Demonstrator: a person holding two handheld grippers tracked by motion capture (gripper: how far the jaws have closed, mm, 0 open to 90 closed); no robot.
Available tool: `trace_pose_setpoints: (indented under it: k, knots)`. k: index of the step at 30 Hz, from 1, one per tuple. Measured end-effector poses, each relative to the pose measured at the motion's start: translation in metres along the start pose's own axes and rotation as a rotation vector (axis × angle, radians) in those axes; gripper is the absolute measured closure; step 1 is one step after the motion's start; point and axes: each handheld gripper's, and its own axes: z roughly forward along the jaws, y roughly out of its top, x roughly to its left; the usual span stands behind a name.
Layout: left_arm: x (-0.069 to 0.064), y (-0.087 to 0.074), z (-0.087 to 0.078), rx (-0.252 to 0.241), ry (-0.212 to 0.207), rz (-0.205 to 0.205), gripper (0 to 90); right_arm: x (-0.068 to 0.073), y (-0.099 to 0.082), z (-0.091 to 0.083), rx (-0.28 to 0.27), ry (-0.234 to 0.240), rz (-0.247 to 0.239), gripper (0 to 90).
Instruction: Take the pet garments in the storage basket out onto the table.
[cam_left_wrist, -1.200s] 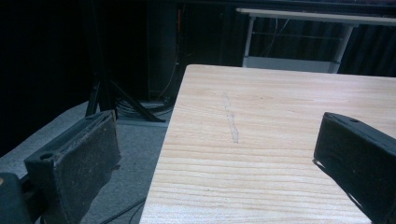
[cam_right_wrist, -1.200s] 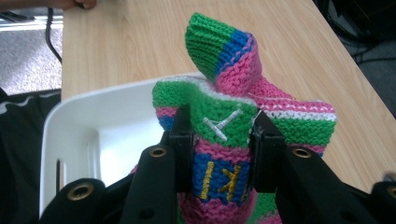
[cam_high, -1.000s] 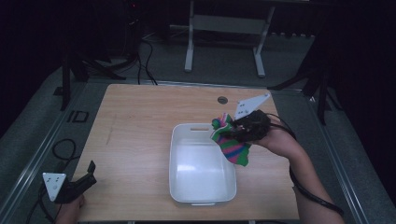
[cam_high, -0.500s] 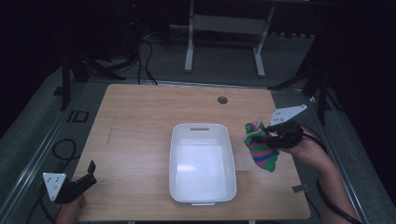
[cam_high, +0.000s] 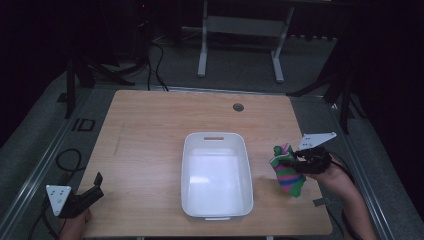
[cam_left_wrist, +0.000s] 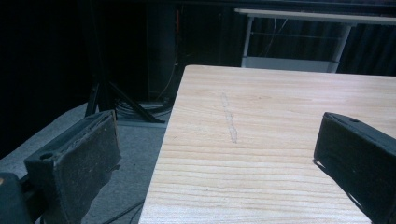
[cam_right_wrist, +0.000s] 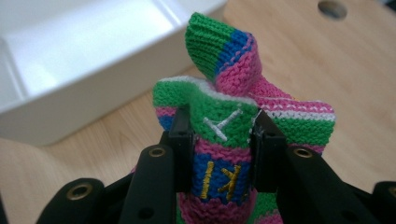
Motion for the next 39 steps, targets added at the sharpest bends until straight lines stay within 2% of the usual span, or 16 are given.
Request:
trace_pose_setpoints:
  k: [6, 11, 17, 22, 24, 28, 32, 36, 39]
  knots:
    - [0.0, 0.0, 0.0, -0.001, -0.002, 0.001, 0.9, 0.0, -0.026, 0.023, 0.054, -0.004, 0.043, 67.1]
    - [0.0, 0.0, 0.0, -0.002, -0.002, 0.002, 0.9, 0.001, -0.04, 0.038, 0.074, -0.014, 0.066, 67.0]
    - [0.0, 0.0, 0.0, -0.002, -0.003, 0.001, 0.9, 0.004, -0.061, 0.063, 0.111, -0.028, 0.1, 66.4]
    - [0.0, 0.0, 0.0, -0.001, -0.005, 0.003, 0.9, 0.009, -0.066, 0.072, 0.088, -0.035, 0.118, 64.7]
    - [0.0, 0.0, 0.0, -0.002, -0.006, 0.003, 0.9, 0.01, -0.066, 0.073, 0.087, -0.041, 0.128, 58.5]
    - [0.0, 0.0, 0.0, -0.002, -0.005, 0.001, 0.9, 0.012, -0.059, 0.07, 0.1, -0.029, 0.119, 44.1]
    - [0.0, 0.0, 0.0, -0.002, -0.006, 0.001, 0.9, 0.013, -0.047, 0.058, 0.055, -0.016, 0.112, 33.3]
    - [0.0, 0.0, 0.0, -0.002, -0.008, 0.0, 0.9, 0.015, -0.031, 0.044, -0.011, 0.016, 0.104, 28.9]
    - [0.0, 0.0, 0.0, -0.001, -0.008, 0.0, 0.9, 0.016, -0.021, 0.038, -0.037, 0.045, 0.094, 22.5]
